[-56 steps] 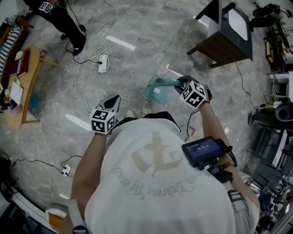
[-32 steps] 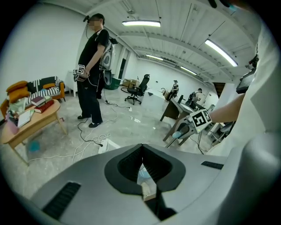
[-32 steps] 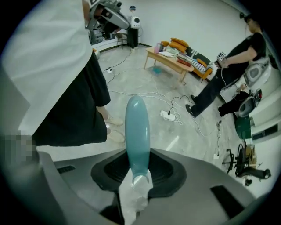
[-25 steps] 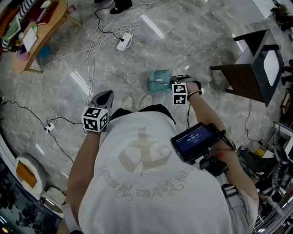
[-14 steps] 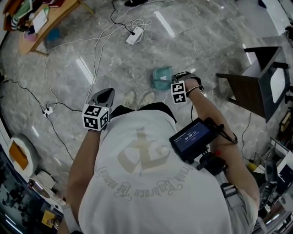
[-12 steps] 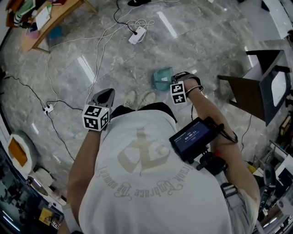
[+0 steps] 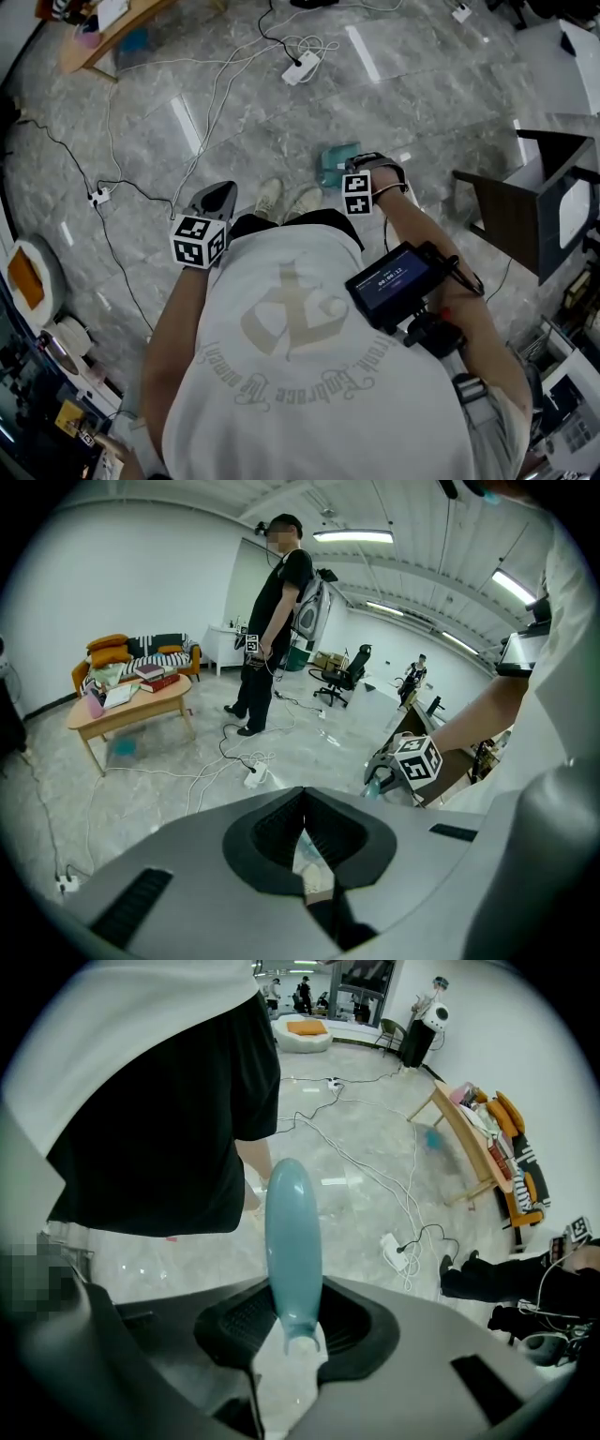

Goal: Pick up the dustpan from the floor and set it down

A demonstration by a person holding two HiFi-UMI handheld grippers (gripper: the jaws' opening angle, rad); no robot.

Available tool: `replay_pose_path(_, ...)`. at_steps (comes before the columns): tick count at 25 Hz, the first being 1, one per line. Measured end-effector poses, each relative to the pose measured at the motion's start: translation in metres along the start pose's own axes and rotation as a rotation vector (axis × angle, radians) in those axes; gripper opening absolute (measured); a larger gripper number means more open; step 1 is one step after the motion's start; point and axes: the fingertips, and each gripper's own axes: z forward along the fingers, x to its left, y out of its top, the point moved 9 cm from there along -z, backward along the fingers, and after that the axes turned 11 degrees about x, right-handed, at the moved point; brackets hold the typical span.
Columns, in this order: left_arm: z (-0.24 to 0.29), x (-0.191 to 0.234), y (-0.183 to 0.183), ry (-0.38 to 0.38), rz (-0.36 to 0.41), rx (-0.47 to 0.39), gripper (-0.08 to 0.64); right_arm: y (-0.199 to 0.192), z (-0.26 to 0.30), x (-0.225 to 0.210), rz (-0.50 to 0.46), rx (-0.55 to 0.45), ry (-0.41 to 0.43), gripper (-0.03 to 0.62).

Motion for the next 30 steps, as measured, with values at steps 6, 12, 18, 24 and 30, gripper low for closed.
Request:
replay_pose_path(6,0.006,0.004,-0.005,-0.008,-0.011,0.013,0.012,-0.008,0.002,-0.001,0.09,-0.028,0.047,0.204)
replay_pose_path(12,0.024,-0.006,0.004,-0.054,0.046,0.028,0.012,-0.027,-0.011,0.0,0.29,-0.128,0.031,0.243)
replay_pose_path(18,0.035,-0.014,0.01,-0.103,0.127,0.042,0.012,-0.055,-0.031,0.017,0.478,-0.155,-0.088,0.261)
replay_pose_path(24,0.059,-0.027,0.037,-0.176,0.243,0.063,0.012,-0.093,-0.054,0.039,0.782,-0.194,-0.179,0.259)
replay_pose_path(30,0.078,-0.047,0.072,-0.271,0.391,0.056,0.012,-0.113,-0.087,0.072,1.146,-0.266,-0.249,0.161)
